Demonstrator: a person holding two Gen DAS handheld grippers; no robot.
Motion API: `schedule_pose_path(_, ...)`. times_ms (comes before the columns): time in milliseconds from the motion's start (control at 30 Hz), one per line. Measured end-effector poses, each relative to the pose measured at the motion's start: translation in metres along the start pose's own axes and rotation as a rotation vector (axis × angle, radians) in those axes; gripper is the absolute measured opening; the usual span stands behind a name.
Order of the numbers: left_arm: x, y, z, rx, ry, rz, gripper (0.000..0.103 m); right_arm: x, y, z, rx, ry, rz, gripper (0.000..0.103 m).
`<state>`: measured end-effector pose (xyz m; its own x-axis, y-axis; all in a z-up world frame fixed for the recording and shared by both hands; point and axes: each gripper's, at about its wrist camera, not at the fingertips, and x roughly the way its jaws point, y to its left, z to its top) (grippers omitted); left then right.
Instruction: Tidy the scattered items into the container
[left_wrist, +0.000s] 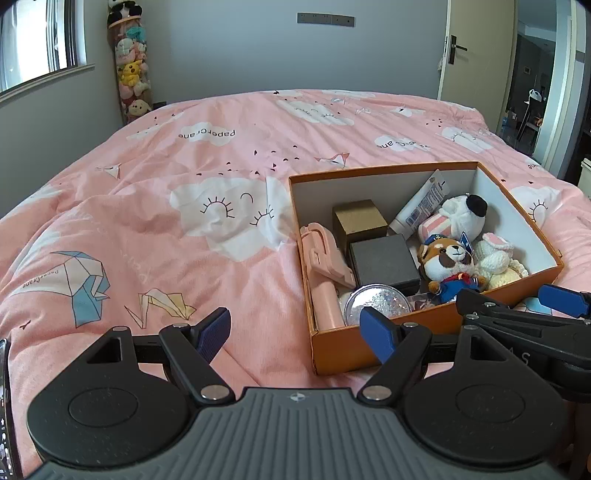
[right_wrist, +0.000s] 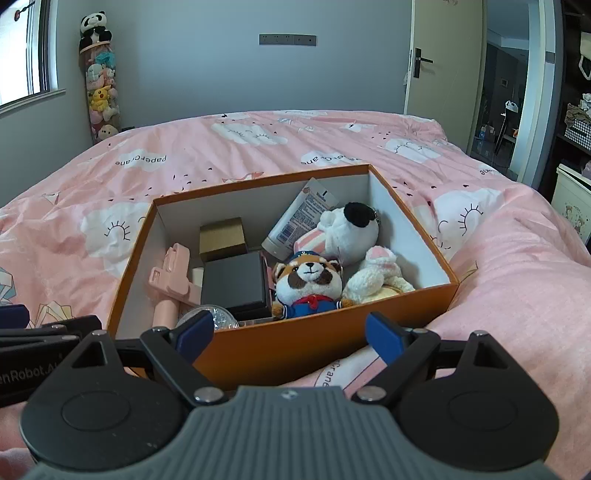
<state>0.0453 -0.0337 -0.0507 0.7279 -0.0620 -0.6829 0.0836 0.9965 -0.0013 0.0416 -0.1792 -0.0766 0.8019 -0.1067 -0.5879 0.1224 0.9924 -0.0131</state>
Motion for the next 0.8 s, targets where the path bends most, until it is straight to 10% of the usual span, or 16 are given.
schedule_pose_path(800,0.0003,-0.0011,0.0004,0.004,0.006,0.004,0.091,0.0025,-0.0016,-0.0006,0.014,0.021,0.001,0.091)
